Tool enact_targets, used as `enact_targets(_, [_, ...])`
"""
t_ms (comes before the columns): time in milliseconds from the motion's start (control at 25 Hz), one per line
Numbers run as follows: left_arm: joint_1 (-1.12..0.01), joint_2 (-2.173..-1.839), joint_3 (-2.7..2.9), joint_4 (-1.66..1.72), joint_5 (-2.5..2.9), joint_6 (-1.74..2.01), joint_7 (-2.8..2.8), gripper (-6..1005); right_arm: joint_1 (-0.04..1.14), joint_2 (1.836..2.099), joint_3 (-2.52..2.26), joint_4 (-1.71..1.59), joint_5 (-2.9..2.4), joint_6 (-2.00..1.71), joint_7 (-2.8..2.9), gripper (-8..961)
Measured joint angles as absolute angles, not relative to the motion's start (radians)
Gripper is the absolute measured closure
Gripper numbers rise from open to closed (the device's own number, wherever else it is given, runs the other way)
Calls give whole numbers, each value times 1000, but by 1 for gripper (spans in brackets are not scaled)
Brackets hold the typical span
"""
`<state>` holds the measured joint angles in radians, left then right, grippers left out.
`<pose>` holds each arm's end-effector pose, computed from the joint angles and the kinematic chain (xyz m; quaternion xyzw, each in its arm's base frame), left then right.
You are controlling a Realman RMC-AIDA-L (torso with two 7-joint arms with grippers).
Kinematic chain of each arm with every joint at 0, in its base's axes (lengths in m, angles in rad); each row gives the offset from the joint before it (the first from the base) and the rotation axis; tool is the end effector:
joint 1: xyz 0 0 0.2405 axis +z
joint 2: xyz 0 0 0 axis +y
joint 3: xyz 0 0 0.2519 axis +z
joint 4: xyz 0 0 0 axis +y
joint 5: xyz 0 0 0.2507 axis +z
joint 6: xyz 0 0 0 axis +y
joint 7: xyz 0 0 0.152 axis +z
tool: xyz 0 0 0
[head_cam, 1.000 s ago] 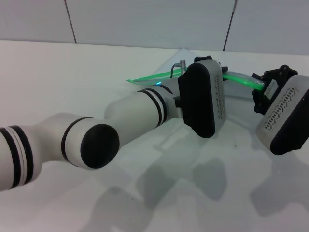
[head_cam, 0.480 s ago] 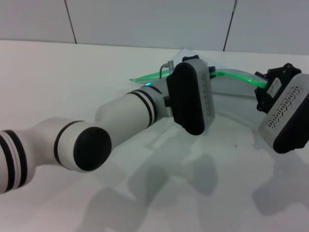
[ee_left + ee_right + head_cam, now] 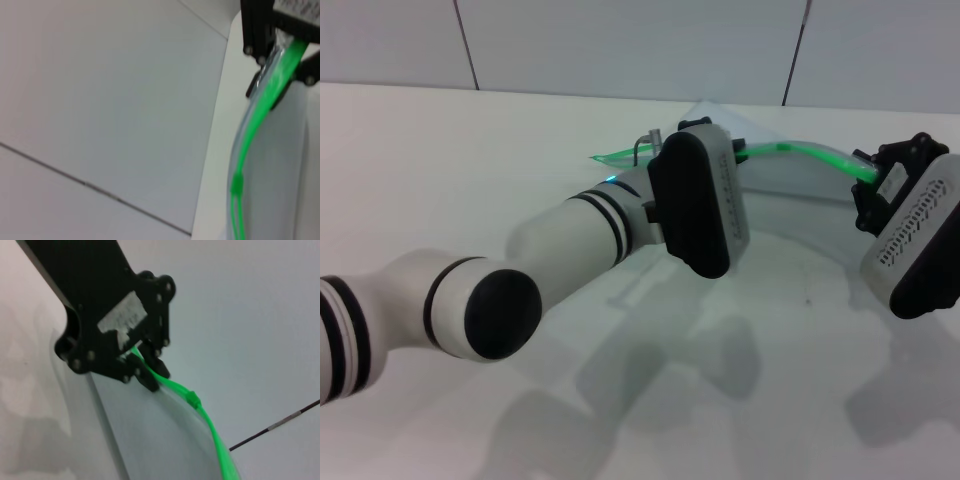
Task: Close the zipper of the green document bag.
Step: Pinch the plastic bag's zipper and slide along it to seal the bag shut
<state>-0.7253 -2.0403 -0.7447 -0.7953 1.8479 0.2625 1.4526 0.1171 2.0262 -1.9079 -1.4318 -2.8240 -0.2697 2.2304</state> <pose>-0.1353 0.4212 -0.1640 -0.8737 0.2124 0.0127 0.4375 0.2042 0.3885 -0.0372 -0.8666 -0.0730 -0.0856 0.4862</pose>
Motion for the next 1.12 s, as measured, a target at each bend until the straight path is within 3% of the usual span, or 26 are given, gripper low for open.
enact_targets(320, [-737,-2043,-703,-830,1856,310,1458,920,122,2025,-1908,-1423,-2824,-270,2230,904])
enact_targets(640, [-740,-2044,-663,-830,1854,354,1455,612,125,2025,-1909,-1422,-2824,-273,2230,904])
enact_targets(840, [-749,-2045,-663,-821,1856,353,1453,509,126,2025,-1913,-1430,-2824,-272,2230,904])
enact_targets(1120, [-767,-2045,-663,-806,1857,353,1453,514,124,2026,-1920,-1454,-2824,-272,2230,904])
